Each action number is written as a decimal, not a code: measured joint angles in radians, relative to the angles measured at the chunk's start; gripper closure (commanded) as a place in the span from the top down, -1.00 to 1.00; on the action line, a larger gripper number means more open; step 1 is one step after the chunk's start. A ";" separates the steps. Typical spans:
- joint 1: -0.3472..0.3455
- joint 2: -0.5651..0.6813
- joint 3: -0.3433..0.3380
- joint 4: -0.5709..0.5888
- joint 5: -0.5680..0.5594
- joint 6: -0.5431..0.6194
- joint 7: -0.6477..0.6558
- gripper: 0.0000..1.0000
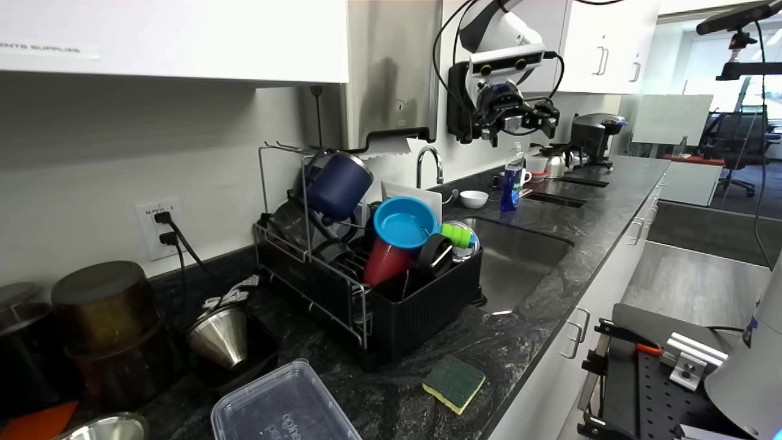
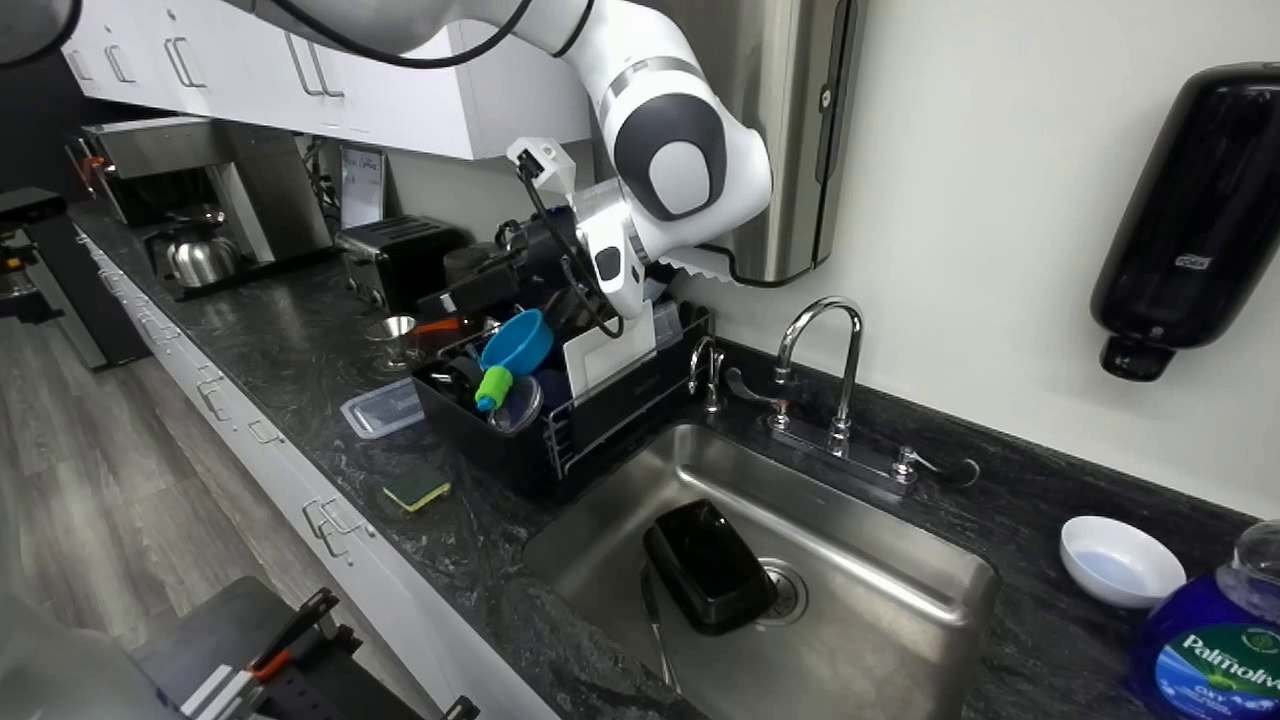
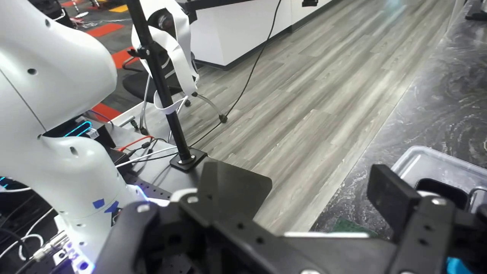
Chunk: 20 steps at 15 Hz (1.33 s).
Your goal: Pick up the blue cup from the sink and place it on the dish rack
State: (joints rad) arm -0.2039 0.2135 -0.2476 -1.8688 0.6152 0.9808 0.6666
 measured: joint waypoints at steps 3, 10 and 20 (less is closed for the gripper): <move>0.001 0.017 0.000 0.026 -0.012 -0.024 -0.049 1.00; -0.001 0.014 -0.008 0.041 -0.020 -0.048 -0.198 1.00; -0.001 -0.041 -0.008 0.041 -0.223 -0.030 -0.432 1.00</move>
State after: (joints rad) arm -0.2045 0.1721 -0.2559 -1.8281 0.3925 0.9507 0.2348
